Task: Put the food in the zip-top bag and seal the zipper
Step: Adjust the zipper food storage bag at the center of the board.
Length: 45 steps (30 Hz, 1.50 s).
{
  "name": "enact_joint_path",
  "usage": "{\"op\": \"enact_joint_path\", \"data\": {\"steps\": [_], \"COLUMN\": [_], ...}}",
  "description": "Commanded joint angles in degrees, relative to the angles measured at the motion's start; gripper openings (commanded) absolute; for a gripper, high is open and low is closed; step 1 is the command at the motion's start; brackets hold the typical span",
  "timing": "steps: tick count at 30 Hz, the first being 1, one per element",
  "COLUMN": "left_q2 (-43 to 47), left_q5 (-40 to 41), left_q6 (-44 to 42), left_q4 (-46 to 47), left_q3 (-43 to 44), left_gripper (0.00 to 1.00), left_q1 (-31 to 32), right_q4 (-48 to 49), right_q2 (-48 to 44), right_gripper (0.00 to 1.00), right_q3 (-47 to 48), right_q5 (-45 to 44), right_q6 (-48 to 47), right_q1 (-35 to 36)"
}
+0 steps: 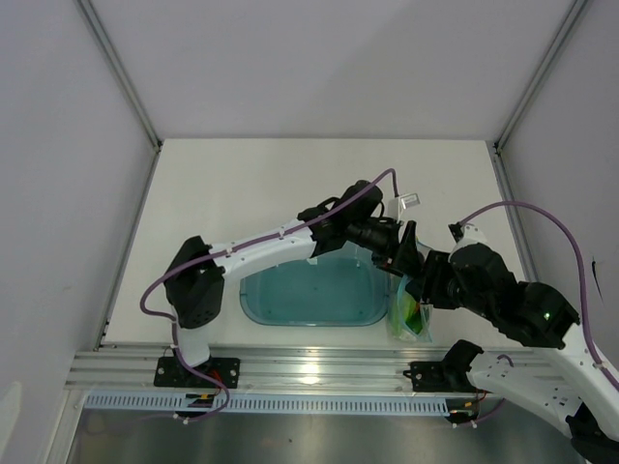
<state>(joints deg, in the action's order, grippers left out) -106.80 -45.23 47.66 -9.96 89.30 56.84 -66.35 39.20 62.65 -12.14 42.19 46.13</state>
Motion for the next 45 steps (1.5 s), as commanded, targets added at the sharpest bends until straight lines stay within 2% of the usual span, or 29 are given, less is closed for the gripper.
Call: {"op": "enact_joint_path", "data": {"steps": [1,12,28,40,45], "left_q2": [4.41,3.54,-1.21,-2.09,-2.97], "left_q5": [-2.05,1.02,10.07,14.21,14.29], "left_q6": [0.94,-1.42,-4.15,-6.0,-6.09], "left_q4": [0.29,-5.06,-15.35,-19.05,-19.31], "left_q3": [1.14,4.39,10.81,12.39,12.74], "left_gripper": [0.64,0.68,0.61,0.54,0.42], "left_q1": [0.64,1.6,4.07,5.3,5.56], "right_q4": [3.77,5.62,4.65,4.47,4.73], "right_q2": [0.35,1.32,0.18,0.09,0.53], "right_gripper": [0.49,0.49,0.49,0.49,0.49], "right_q3": [-0.07,-0.25,-1.66,-1.66,-1.83], "right_q5": [0.63,2.21,1.07,0.45,0.37], "right_q6": [-1.5,-2.29,-1.5,-0.71,-0.1], "right_q1": [-0.43,-0.51,-0.6,-0.69,-0.78]}}
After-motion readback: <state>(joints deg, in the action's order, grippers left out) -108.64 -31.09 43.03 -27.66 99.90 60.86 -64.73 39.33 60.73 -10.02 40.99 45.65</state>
